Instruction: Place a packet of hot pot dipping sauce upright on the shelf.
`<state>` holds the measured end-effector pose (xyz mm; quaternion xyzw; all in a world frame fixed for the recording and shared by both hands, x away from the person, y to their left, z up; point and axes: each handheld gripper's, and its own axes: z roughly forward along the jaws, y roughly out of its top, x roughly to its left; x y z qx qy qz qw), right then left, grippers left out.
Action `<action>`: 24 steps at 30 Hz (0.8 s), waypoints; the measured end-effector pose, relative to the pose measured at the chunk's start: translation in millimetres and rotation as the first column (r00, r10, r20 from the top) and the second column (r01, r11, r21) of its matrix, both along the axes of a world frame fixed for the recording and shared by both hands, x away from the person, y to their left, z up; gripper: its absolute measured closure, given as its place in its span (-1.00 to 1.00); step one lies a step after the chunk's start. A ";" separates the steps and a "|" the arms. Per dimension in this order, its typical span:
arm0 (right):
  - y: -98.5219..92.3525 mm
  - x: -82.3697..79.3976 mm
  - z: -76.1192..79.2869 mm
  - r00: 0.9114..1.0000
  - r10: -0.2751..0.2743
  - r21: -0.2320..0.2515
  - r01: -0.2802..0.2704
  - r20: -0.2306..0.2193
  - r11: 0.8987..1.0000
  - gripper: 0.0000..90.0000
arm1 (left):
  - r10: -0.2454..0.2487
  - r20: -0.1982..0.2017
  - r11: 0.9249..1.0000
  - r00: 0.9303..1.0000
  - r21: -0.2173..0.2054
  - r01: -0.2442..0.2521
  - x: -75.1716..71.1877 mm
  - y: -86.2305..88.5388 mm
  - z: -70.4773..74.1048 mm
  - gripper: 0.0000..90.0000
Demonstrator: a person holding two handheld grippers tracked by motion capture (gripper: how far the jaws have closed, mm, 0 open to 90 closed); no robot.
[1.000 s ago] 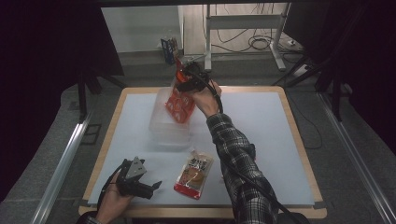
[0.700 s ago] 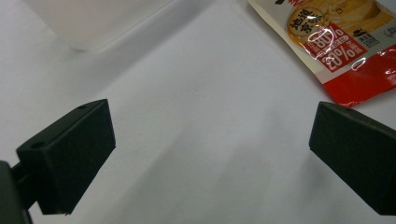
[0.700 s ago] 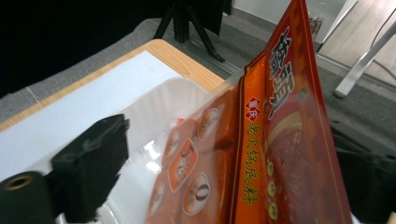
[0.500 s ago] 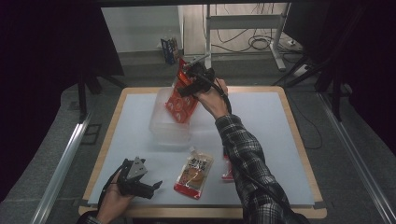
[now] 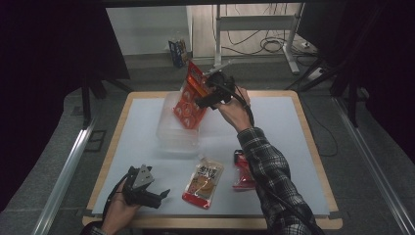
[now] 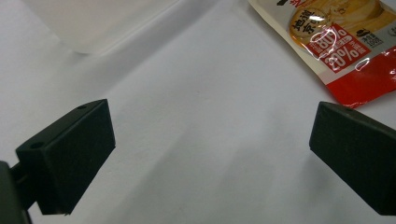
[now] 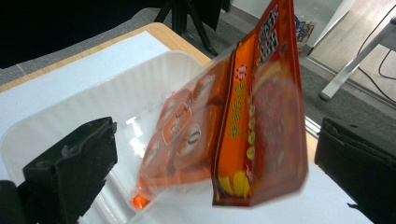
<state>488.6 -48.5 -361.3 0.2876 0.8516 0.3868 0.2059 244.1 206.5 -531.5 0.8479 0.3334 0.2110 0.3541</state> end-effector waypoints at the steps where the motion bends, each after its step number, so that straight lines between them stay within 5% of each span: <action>1: -2.3 -1.4 -1.0 1.000 0.002 0.000 -0.002 -0.001 1.000 -1.00 | -0.001 0.002 1.000 1.000 0.000 0.001 0.0 -0.1 0.0 -1.00; 24: -30.4 -39.6 -26.7 0.997 0.069 0.041 -0.068 -0.020 0.997 -1.00 | -0.011 0.016 1.000 1.000 0.016 0.011 -0.8 -1.5 -0.7 -1.00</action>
